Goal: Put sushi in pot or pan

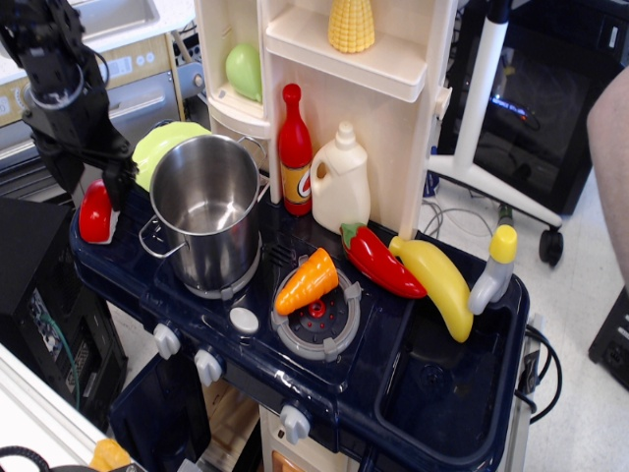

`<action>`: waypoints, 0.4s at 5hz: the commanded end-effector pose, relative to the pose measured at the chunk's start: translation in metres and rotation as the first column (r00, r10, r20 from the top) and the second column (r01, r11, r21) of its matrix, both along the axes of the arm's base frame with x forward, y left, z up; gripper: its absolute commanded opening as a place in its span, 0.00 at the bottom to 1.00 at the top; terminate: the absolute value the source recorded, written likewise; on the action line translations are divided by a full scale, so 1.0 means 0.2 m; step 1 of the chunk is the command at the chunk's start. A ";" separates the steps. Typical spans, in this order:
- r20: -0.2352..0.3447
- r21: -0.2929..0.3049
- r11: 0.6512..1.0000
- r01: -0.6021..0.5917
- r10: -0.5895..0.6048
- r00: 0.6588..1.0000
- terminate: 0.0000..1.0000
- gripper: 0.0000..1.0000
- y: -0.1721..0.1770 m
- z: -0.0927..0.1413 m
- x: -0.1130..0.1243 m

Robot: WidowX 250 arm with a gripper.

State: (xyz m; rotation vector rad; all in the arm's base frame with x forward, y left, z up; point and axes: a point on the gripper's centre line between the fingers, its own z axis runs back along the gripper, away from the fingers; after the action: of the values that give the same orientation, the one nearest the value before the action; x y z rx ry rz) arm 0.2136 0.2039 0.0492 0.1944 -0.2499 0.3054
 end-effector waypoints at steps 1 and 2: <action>0.103 -0.034 0.999 -0.018 0.021 0.994 0.00 1.00 0.09 -0.05 -0.01; 0.158 -0.075 0.991 -0.110 0.120 0.980 0.00 1.00 0.07 -0.10 0.00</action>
State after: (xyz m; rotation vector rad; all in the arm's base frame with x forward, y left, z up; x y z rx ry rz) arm 0.2111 0.2113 0.0226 0.0967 -0.3727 0.4622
